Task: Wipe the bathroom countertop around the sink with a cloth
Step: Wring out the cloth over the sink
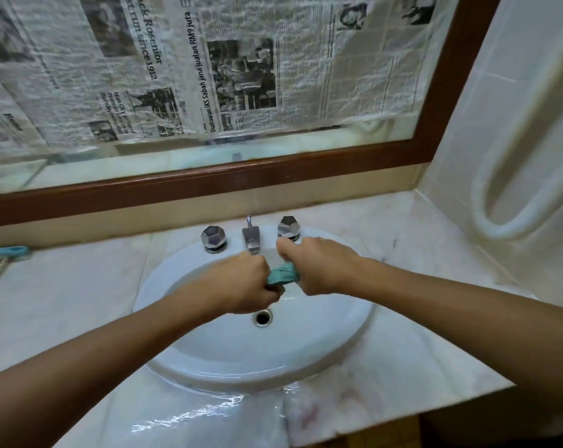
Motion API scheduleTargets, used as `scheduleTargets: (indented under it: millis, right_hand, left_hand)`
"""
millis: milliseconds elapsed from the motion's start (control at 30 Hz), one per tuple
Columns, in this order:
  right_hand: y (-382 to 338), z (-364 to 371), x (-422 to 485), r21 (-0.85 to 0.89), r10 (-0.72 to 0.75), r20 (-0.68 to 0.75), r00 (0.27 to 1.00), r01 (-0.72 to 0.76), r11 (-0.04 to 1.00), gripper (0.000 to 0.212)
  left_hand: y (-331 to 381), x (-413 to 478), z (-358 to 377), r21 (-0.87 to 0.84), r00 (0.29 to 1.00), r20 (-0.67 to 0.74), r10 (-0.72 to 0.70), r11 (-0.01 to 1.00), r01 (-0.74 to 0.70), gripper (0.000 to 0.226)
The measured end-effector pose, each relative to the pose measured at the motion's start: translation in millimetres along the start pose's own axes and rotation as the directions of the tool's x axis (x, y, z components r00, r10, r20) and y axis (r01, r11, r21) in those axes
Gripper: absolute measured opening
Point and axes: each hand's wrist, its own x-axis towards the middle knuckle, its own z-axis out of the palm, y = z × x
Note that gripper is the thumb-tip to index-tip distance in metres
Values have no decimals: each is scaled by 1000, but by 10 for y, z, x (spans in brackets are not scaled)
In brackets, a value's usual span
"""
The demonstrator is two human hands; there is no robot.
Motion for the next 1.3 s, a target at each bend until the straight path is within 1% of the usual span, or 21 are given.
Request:
scheduleTargets:
  millis: [67,133,200,333,433,533,633,700,767,800,833,900,933,967,1000,1033,1067,1133,1200,1233,1300]
  right_hand:
    - [193,-10,157,-58,-116,-164,980,108,993,48]
    - [369,86,328,-105,-253,-339,906,231,967,65]
    - [487,177,460,-186,-322,-416,850,268,945,72]
    - [654,341,581,-311,-452,-521,724,332,891,63]
    - [726,410,649,-334,-509,-582,635,384,861,59]
    - [778,449,734,-276,-520,-594,613,452,848,56]
    - [818,468,785,-266,-520,-600,608,462,846,59]
    - [856,487,792,-268,-530,-570,628,467,843,63]
    - [906,513,764,-275,-509,-523,683,430,860,65]
    - [926,529,736,-269,-485,-486,727,404,874,65]
    - [945,554,698,-238,-451,-414,791,384,892,62]
    - [929,552,607,-69,-296,-174,939,288,955,44]
    - [911,558,561,61,-186,-3,983,186,981,36]
    - [888,573,511,195,-110,163,980,77,978,34]
    - [868,599,448,336,-76,294,953,-29,941,34]
    - [850,627,370,488,-72,390,918,-140,862,33]
    - [845,652,274,624,-78,462,884,-261,736,31]
    - [867,707,106,765,-124,580,805,-485,424,25]
    - [865,735,-107,792,-217,609,763,-600,111,38]
    - [850,747,-218,787,-251,591,767,-616,-27,45]
    - [810,775,-407,739,-305,557,773,-628,-243,46]
  left_hand:
    - [-2,152,-46,-354,992,124,-35,932,78,28]
    - [13,264,-62,-711,970,242,-14,677,187,30]
    - [31,337,-24,-872,939,343,38,383,303,36]
    - [32,436,214,-858,818,487,306,-8,513,38]
    - [27,504,385,-737,710,384,590,-267,620,34]
    - [62,569,474,-606,651,226,725,-419,676,29]
    - [51,650,533,-510,636,166,753,-487,709,31]
    - [29,691,555,-534,649,212,731,-469,703,33]
    - [13,709,522,-666,694,362,623,-348,660,36]
    - [1,713,494,-764,740,442,507,-219,607,36]
    - [-9,725,467,-841,792,486,370,-48,539,37]
    - [-9,756,401,-846,868,469,166,366,387,38]
    - [-16,772,392,-748,896,434,96,593,299,36]
    - [-28,782,401,-584,921,385,57,788,195,32]
    - [-50,788,442,-402,944,325,62,912,79,27]
    - [-77,777,516,-268,960,262,99,963,-27,23]
    - [-94,743,593,-170,968,202,151,978,-117,24]
    - [-155,686,750,35,960,39,276,960,-277,52]
    - [-187,635,865,214,907,-122,403,903,-373,69]
    - [-158,601,875,233,875,-185,447,885,-403,73]
    - [-70,552,901,217,803,-299,516,856,-469,71]
